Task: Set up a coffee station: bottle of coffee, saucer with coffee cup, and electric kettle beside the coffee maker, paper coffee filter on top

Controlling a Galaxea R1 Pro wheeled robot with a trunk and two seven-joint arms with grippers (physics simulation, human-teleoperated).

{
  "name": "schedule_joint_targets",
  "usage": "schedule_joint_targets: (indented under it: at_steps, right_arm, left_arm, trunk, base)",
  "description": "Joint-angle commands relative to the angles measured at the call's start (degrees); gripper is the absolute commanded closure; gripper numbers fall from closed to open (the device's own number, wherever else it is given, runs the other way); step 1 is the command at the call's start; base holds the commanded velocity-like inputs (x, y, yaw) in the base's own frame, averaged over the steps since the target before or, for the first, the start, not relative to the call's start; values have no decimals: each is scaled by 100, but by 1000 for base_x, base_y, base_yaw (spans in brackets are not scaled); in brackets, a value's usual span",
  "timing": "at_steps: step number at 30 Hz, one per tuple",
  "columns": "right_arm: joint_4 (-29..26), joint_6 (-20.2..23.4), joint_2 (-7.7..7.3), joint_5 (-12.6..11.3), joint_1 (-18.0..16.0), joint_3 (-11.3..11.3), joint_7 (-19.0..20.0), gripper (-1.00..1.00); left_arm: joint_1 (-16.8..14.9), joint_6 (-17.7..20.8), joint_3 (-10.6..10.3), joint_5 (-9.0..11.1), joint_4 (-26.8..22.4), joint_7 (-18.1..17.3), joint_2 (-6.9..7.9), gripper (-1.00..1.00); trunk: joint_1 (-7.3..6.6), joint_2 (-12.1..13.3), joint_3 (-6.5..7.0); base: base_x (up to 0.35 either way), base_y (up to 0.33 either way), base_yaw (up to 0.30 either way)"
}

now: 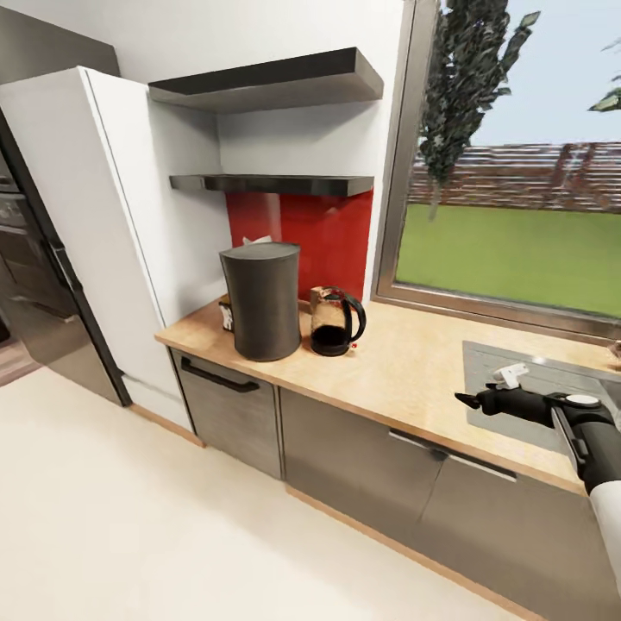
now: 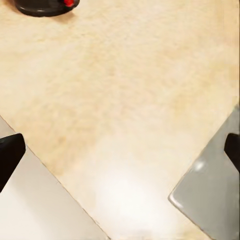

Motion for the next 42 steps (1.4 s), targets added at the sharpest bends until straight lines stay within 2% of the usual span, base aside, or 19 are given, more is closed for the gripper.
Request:
schedule_joint_targets:
  at_steps: [1,4,7,10,12,15,20,36,39,42]
  right_arm:
    - [-7,27,-36,37,-7,-26,40,-100]
    - [-5,24,-111,37,-7,-145,38,-100]
    - [8,18,-139,42,-7,-455,37,-100]
    - [16,9,-149,45,-5,-977,43,-100]
    - [13,7,-150,45,-2,-1186,44,-100]
    - [-10,3,-152,42,1,-1380,51,-100]
    - [13,-22,-135,52,2,-1459,43,-100]
    - [28,-31,-146,56,8,-1502,37,-100]
    - [28,-32,-146,55,10,-1606,37,-100]
    - [28,-31,-146,55,10,-1814,39,-100]
  left_arm:
    - [2,-20,-50,54,1,30,9,-100]
    - [14,-20,-53,54,4,30,12,-100]
    - [18,-20,-60,54,4,30,8,-100]
    - [21,-15,-64,54,5,30,6,-100]
    - [23,-13,-66,54,5,30,6,-100]
    - [27,-12,-65,54,10,30,10,-100]
    - [29,-18,-65,54,20,30,33,-100]
    - [22,-19,-76,54,22,30,23,-100]
    - [21,-20,-76,54,22,30,23,-100]
    - [21,-20,-73,54,22,30,23,-100]
  trunk:
    - [4,-12,-13]
    - [4,-12,-13]
    - [4,-12,-13]
    - [4,-12,-13]
    - [4,-12,-13]
    - [4,-12,-13]
    - [4,-12,-13]
    - [4,-12,-13]
    - [4,-12,-13]
    - [4,-12,-13]
  base:
    - [0,0,-296]
    - [0,0,-296]
    - [0,0,-297]
    - [0,0,-298]
    - [0,0,-298]
    - [0,0,-298]
    - [0,0,-298]
    - [0,0,-299]
    - [0,0,-299]
    - [0,0,-298]
